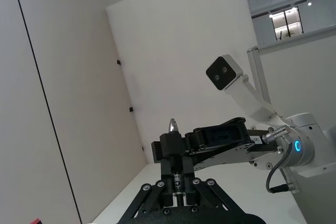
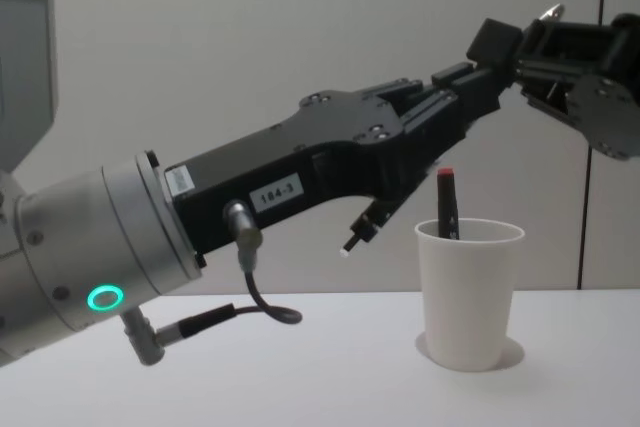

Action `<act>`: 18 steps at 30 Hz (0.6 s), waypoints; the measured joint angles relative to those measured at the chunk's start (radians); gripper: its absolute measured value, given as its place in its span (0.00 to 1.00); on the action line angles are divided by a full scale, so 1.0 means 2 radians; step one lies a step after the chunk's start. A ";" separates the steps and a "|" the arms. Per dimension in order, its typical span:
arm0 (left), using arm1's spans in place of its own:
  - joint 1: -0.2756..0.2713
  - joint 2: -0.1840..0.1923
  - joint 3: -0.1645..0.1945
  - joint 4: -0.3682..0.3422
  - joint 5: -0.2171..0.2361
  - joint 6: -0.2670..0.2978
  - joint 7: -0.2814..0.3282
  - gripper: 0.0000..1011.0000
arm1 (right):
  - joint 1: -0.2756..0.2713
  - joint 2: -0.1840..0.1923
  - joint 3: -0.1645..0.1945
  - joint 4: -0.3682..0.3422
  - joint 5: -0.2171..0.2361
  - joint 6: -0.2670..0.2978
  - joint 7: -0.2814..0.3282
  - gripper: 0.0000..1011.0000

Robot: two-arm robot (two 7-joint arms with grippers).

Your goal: Place the pen into the pen holder.

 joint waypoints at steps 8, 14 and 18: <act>0.000 0.000 0.000 0.000 0.000 0.000 0.000 0.12 | 0.000 0.000 0.000 0.000 0.000 0.000 0.000 0.13; 0.000 0.000 0.000 0.000 0.000 0.000 0.000 0.12 | 0.000 0.000 0.000 0.000 0.000 0.000 -0.001 0.13; 0.000 0.000 0.000 0.000 -0.001 -0.001 0.000 0.13 | 0.000 0.000 0.001 0.001 0.000 0.000 -0.003 0.13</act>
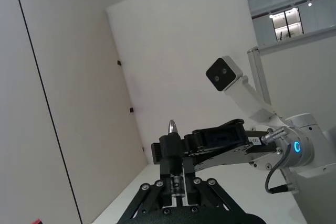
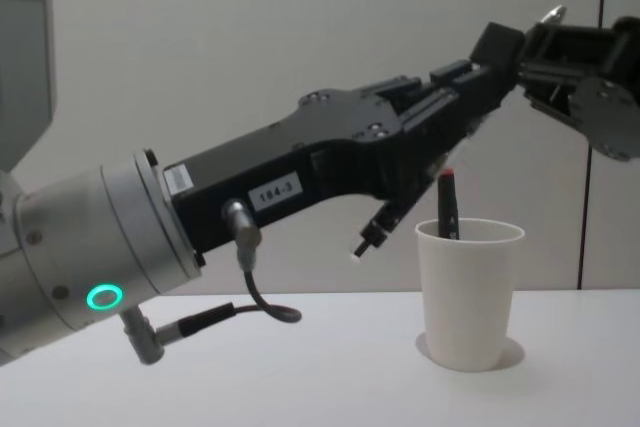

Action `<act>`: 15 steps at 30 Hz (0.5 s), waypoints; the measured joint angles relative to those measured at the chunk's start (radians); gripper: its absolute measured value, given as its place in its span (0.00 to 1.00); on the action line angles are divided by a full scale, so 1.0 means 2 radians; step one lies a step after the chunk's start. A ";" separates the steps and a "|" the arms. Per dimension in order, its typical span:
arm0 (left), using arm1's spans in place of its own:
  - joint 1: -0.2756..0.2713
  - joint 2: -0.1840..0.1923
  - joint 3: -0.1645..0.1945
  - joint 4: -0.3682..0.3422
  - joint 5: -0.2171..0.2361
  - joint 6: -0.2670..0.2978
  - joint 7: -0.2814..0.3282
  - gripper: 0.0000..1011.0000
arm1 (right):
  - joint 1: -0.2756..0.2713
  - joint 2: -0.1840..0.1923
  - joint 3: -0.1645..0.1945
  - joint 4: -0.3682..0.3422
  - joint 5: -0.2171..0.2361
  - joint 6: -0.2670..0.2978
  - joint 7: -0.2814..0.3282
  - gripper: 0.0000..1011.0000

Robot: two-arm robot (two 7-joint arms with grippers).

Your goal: Place the pen into the pen holder.

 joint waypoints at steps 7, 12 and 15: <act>0.000 0.000 0.000 0.000 0.000 0.000 0.000 0.35 | 0.000 0.000 0.000 0.000 0.000 0.000 0.000 0.13; 0.000 0.000 0.000 0.000 0.000 0.000 0.000 0.49 | 0.000 0.000 0.000 0.000 0.000 0.000 0.000 0.13; 0.000 0.000 0.000 0.000 0.000 0.000 0.000 0.59 | 0.000 0.000 0.000 0.000 0.000 0.000 0.001 0.13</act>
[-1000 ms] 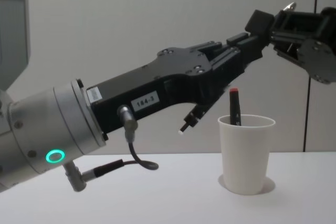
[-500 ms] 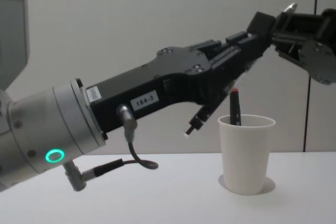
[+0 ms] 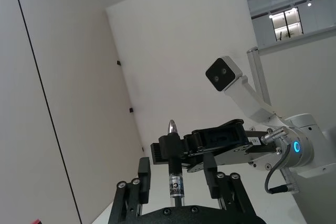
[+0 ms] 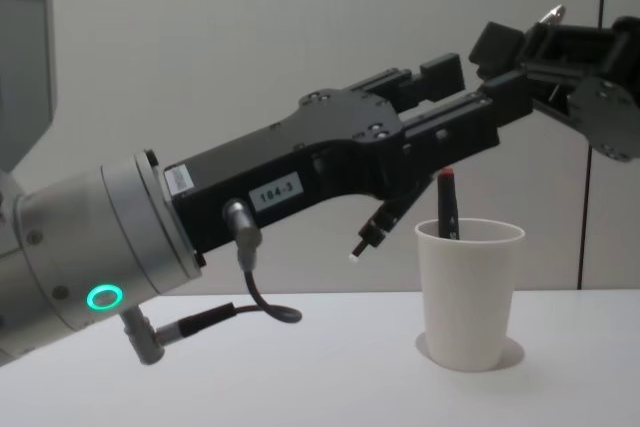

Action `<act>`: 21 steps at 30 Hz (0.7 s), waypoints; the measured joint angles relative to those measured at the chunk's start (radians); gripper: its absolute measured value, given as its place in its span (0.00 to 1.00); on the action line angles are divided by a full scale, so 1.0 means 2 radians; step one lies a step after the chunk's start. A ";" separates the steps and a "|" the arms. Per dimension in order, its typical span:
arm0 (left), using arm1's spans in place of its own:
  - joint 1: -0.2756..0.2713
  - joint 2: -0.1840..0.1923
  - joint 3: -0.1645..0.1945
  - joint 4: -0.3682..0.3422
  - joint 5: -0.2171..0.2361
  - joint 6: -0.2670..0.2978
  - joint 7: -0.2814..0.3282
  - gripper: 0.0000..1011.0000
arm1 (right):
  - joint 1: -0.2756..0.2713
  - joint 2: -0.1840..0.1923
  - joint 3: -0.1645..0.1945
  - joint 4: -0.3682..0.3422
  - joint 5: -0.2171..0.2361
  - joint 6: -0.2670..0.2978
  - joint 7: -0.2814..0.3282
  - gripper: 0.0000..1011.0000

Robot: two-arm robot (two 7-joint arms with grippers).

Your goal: Place the pen into the pen holder.

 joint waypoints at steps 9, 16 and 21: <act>0.000 0.000 0.000 0.000 0.000 0.000 0.000 0.86 | 0.000 0.000 0.000 0.000 0.000 0.000 0.000 0.13; 0.000 0.000 0.000 0.000 0.001 0.000 0.000 0.99 | 0.001 0.001 0.000 0.000 0.000 -0.003 0.000 0.13; 0.000 0.000 0.000 0.000 0.001 0.001 0.000 0.99 | 0.002 0.004 0.003 0.001 0.000 -0.012 -0.006 0.13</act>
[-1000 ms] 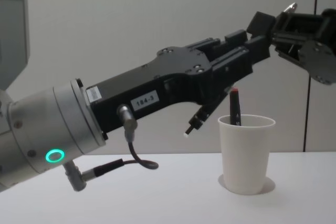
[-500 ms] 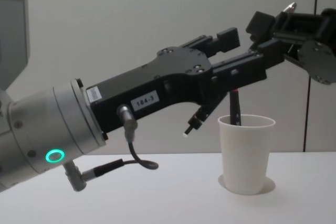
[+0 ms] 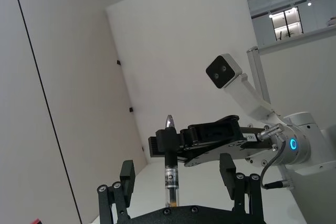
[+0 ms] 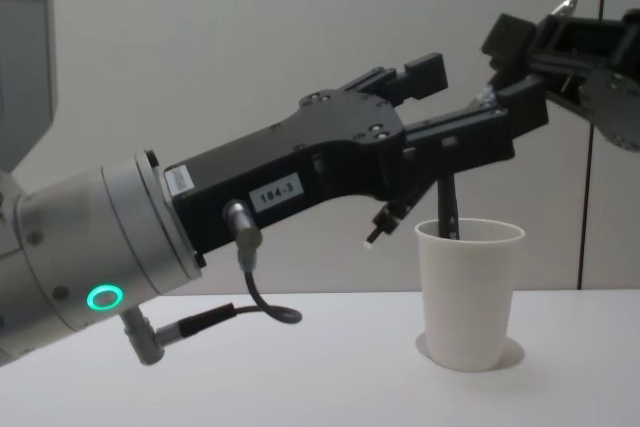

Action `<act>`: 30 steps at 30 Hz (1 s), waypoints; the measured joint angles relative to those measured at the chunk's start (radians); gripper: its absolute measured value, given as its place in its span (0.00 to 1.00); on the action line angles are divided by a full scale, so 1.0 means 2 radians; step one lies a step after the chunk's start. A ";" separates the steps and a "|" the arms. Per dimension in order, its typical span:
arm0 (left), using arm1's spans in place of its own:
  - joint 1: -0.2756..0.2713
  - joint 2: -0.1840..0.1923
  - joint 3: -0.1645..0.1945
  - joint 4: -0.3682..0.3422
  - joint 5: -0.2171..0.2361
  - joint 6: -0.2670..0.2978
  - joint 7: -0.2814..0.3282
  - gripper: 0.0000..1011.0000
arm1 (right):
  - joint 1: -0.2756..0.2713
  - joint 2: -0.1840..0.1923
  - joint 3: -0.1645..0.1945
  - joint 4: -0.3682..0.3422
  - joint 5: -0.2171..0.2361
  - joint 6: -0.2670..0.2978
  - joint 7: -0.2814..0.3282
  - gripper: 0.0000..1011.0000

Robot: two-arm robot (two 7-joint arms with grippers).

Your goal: Place the pen into the pen holder.

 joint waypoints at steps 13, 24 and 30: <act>0.000 0.000 0.000 0.000 0.000 0.000 0.000 0.99 | -0.002 0.018 0.016 0.001 0.000 -0.032 -0.024 0.13; 0.000 0.000 0.000 0.000 0.000 0.000 0.000 0.99 | -0.005 0.033 0.028 0.001 -0.017 -0.060 -0.049 0.13; 0.000 0.000 0.000 0.000 0.000 0.000 0.000 0.99 | -0.002 0.035 0.031 0.000 -0.050 -0.078 -0.071 0.13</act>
